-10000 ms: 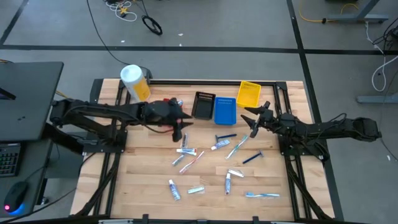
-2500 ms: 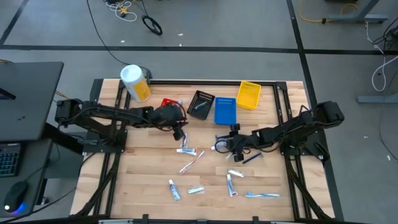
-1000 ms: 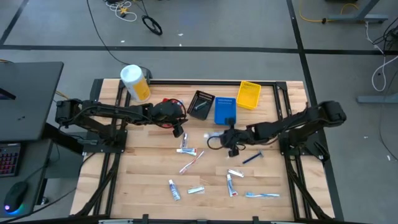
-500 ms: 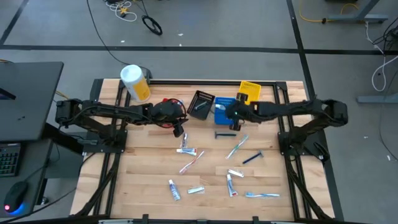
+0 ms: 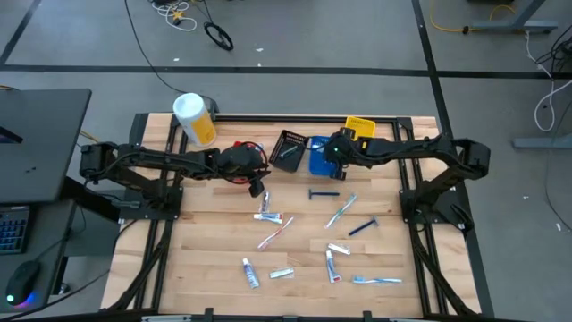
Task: Pick & Place Travel size toiletries
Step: Put the purple toothpaste into the blue bin
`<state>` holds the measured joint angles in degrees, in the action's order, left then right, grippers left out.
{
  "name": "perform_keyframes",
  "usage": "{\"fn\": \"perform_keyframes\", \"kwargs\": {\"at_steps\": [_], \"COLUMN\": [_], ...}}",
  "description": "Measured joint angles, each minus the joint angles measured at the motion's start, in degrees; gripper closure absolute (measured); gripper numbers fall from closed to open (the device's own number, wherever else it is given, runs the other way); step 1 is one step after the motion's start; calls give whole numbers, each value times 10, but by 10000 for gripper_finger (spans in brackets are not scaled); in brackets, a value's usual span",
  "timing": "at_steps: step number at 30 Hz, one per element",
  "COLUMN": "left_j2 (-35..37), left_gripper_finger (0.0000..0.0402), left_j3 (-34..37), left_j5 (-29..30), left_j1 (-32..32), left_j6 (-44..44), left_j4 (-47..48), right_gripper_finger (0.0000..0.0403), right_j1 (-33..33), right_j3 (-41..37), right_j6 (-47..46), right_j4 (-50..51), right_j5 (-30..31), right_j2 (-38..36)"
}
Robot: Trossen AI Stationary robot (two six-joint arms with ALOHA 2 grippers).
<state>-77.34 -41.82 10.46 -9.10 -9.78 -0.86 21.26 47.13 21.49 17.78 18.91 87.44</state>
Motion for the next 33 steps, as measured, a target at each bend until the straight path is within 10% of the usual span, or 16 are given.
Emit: {"fn": "perform_keyframes", "kwargs": {"at_steps": [18, 33], "left_j2": [0, 0], "left_gripper_finger": [291, 291], "left_j3": [0, 0], "left_j5": [0, -1], "left_j1": [0, 0], "left_j6": [-5, -5], "left_j4": [0, -1], "right_gripper_finger": [244, 270], "right_j1": [-19, 12], "right_j3": [0, 0], "right_j6": [2, -56], "right_j4": [-22, -72], "right_j5": [70, 14], "right_j2": [-4, 34]}}
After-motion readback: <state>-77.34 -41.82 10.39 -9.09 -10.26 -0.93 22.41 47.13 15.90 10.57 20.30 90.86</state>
